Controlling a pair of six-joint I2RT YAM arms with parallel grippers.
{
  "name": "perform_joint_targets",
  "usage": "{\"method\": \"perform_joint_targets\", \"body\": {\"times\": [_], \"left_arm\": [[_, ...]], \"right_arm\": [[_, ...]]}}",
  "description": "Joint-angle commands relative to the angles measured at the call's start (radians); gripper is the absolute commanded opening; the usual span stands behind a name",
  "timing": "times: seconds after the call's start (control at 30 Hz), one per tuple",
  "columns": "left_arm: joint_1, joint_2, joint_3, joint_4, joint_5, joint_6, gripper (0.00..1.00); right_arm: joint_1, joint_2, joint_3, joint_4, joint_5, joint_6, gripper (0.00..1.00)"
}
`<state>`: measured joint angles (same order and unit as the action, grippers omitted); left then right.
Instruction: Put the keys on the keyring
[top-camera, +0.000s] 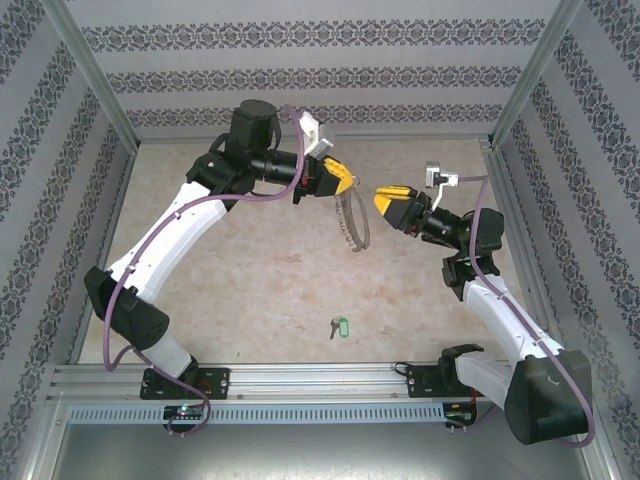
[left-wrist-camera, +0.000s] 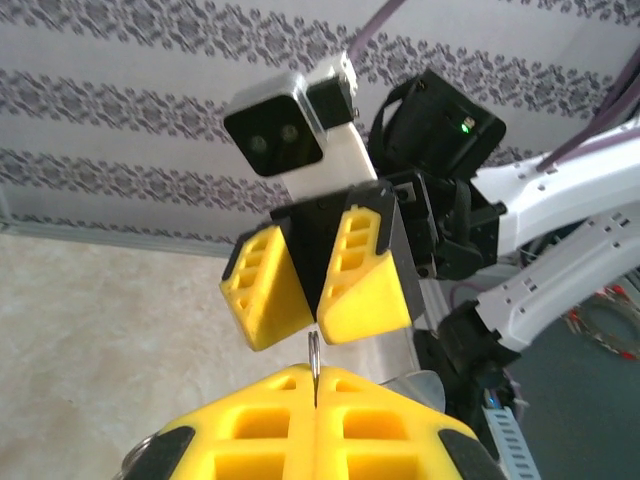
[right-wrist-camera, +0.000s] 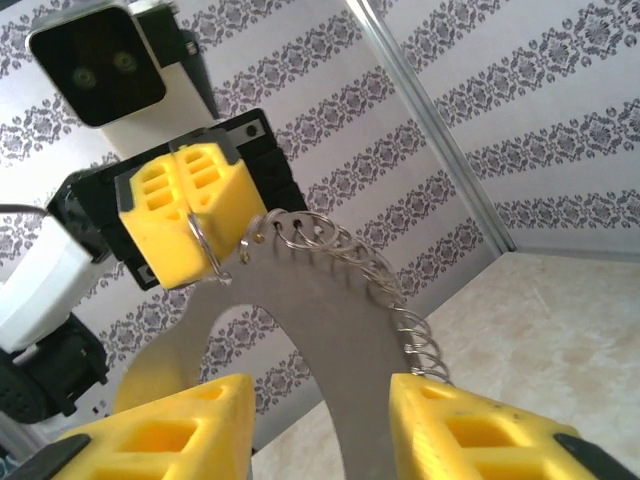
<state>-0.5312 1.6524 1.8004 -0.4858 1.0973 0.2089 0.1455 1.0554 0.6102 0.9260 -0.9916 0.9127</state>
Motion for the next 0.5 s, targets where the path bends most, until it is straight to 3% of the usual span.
{"method": "perform_joint_targets", "body": {"times": [0.0, 0.47], "left_arm": [[-0.008, 0.022, 0.070, -0.137, 0.089, 0.090, 0.00], [-0.009, 0.071, 0.124, -0.197, 0.166, 0.092, 0.00]], "right_arm": [[-0.006, -0.006, 0.020, 0.031, -0.052, -0.051, 0.37], [0.062, 0.035, 0.083, 0.050, -0.052, -0.077, 0.41]]}}
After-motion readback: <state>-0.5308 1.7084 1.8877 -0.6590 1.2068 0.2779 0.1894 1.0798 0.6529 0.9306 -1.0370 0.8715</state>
